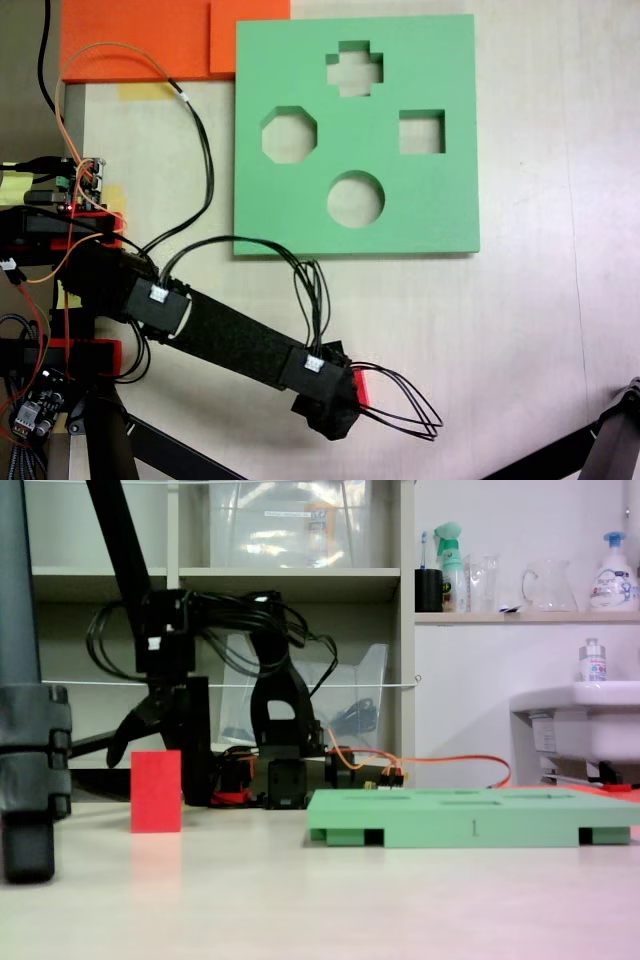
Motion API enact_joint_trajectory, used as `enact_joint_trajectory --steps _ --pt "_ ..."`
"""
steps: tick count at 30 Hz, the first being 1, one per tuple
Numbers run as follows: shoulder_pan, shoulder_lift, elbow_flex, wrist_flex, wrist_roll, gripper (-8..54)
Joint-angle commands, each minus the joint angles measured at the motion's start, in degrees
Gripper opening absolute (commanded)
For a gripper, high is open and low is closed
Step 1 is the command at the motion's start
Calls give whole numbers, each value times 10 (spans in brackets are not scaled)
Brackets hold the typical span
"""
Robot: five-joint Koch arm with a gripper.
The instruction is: Put the square block into the corresponding hole
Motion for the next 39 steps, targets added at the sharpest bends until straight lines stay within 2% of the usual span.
enact_joint_trajectory --steps 1,10,12,14,18,21,25,31,32,34,39 --pt "3 2 -12 -25 0 522" --pt "0 9 -11 -37 4 505" --pt "-3 11 -11 -36 20 352" --pt "-7 9 -10 -34 38 315" --pt "-8 4 -8 -18 74 312" --pt "-6 3 -8 12 117 272" --pt "-5 9 -8 38 116 234" --pt "-10 50 -8 55 117 233" --pt "-11 60 -11 55 117 218" --pt "-12 81 -11 57 137 187" --pt "-58 154 -15 58 242 165"
